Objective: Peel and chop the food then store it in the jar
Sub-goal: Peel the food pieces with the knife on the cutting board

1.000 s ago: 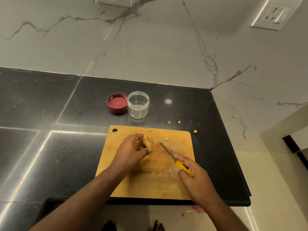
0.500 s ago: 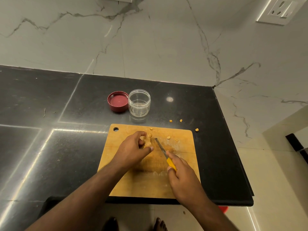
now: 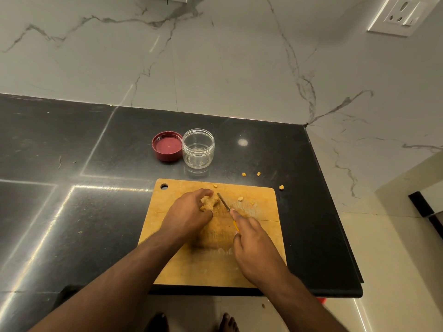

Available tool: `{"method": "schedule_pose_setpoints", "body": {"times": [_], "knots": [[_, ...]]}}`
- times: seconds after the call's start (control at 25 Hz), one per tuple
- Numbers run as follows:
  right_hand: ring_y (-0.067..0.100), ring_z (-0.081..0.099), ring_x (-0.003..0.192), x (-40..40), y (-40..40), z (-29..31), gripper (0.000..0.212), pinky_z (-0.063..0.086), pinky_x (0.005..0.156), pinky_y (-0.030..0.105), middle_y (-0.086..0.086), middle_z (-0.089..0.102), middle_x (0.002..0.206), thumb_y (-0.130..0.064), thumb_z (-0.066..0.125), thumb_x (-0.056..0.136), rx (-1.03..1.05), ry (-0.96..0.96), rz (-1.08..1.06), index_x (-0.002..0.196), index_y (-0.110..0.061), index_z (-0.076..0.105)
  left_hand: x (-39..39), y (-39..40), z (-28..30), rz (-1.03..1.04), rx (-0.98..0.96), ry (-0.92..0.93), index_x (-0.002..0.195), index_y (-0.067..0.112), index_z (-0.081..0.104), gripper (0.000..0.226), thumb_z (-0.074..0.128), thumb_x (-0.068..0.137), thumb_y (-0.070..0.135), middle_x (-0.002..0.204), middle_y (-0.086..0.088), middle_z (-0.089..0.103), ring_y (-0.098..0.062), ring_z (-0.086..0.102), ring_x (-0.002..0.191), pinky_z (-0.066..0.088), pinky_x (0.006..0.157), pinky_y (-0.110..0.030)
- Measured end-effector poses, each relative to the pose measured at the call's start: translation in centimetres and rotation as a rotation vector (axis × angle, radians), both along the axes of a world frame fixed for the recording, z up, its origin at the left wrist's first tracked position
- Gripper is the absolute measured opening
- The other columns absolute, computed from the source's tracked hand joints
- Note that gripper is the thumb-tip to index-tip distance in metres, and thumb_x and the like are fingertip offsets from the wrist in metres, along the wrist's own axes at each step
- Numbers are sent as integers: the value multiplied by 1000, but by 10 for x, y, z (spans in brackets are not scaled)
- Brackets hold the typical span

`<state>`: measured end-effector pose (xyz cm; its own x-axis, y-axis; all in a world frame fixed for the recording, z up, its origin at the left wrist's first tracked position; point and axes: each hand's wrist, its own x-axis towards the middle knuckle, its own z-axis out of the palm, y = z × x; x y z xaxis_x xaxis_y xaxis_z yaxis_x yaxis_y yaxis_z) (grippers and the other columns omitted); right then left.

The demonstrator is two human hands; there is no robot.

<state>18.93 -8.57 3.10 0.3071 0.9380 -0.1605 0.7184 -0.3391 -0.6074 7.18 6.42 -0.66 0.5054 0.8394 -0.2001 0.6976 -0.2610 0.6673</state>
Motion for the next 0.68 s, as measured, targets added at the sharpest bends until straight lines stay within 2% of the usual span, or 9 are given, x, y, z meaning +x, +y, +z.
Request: {"method": "schedule_pose_setpoints", "body": {"times": [0.16, 0.44, 0.68], "knots": [[5, 49, 110, 3, 2, 0, 54, 47, 93, 25, -10, 42, 134, -21, 36, 104, -28, -15, 18, 154, -35, 21, -1, 2, -1, -8, -16, -5, 139, 39, 52, 55, 69, 88, 25, 138, 4, 57, -12, 61, 114, 54, 86, -27], [10, 37, 137, 13, 16, 1, 52, 31, 111, 23, -5, 40, 151, -18, 37, 104, -78, -17, 63, 154, -28, 28, 5, 6, 1, -16, 4, 35, 140, 36, 53, 57, 70, 88, 21, 138, 3, 57, -13, 60, 110, 51, 84, -24], [13, 38, 136, 5, 22, -5, 53, 33, 111, 27, -2, 41, 150, -15, 35, 103, -91, -36, 44, 154, -27, 27, 7, 4, 4, -10, 51, 44, 140, 31, 55, 55, 70, 88, 21, 138, 3, 60, -17, 59, 119, 52, 93, -30]]}}
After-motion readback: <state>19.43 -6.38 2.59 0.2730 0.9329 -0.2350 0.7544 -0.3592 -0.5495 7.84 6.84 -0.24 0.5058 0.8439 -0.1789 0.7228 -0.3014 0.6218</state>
